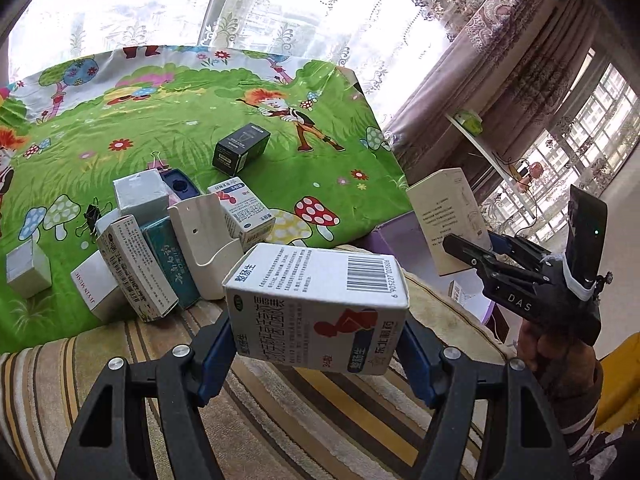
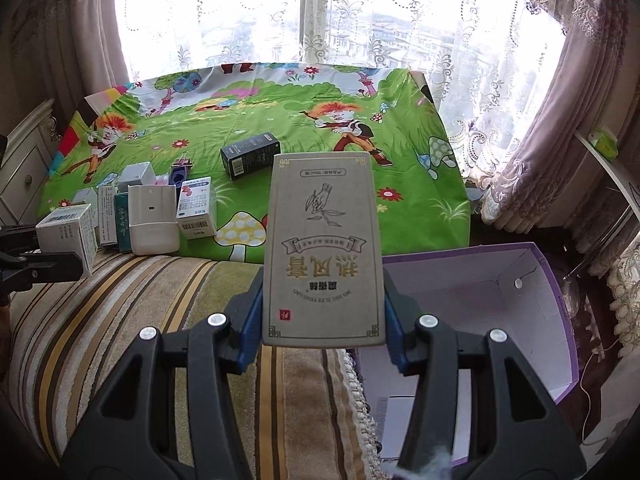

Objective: Organize rigid objects
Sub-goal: 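Carry both held boxes into the purple box and open both tools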

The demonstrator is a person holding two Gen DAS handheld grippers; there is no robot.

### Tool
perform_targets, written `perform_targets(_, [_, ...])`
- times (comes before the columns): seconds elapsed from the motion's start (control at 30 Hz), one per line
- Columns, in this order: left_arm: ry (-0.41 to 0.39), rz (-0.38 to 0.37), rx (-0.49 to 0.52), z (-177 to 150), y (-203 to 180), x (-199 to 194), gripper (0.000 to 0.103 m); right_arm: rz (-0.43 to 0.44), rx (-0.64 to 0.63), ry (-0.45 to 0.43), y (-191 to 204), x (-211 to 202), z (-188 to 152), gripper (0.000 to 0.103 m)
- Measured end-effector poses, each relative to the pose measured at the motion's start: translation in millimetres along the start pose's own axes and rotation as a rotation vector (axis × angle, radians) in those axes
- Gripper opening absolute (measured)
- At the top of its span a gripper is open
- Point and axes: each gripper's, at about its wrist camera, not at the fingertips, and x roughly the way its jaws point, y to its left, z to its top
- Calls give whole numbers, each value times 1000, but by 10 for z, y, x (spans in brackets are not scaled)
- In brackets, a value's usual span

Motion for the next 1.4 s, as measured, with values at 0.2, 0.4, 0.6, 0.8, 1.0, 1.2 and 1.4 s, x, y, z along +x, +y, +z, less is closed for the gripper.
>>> perform_targets(0.2, [37, -35, 53, 97, -350, 243, 72, -33, 65, -2, -273, -64, -113, 55])
perform_targets(0.4, [67, -73, 80, 180, -669, 450, 72, -65, 148, -2, -619, -120, -236, 55])
perform_targets(0.6, [103, -111, 106, 220, -991, 669, 72, -87, 233, 6, -974, -165, -387, 55])
perform_targets(0.8, [123, -135, 179, 197, -1366, 843, 72, -110, 299, 3, -1234, -228, -501, 55])
perform_targets(1.0, [150, -151, 281, 131, -1702, 944, 82, -113, 347, -10, -1391, -279, -545, 60])
perform_targets(1.2, [95, -115, 329, 106, -1764, 809, 83, -117, 363, -51, -1417, -370, -526, 79])
perform_targets(1.4, [-81, -38, 391, 82, -1740, 514, 83, -139, 324, -104, -1331, -455, -464, 93])
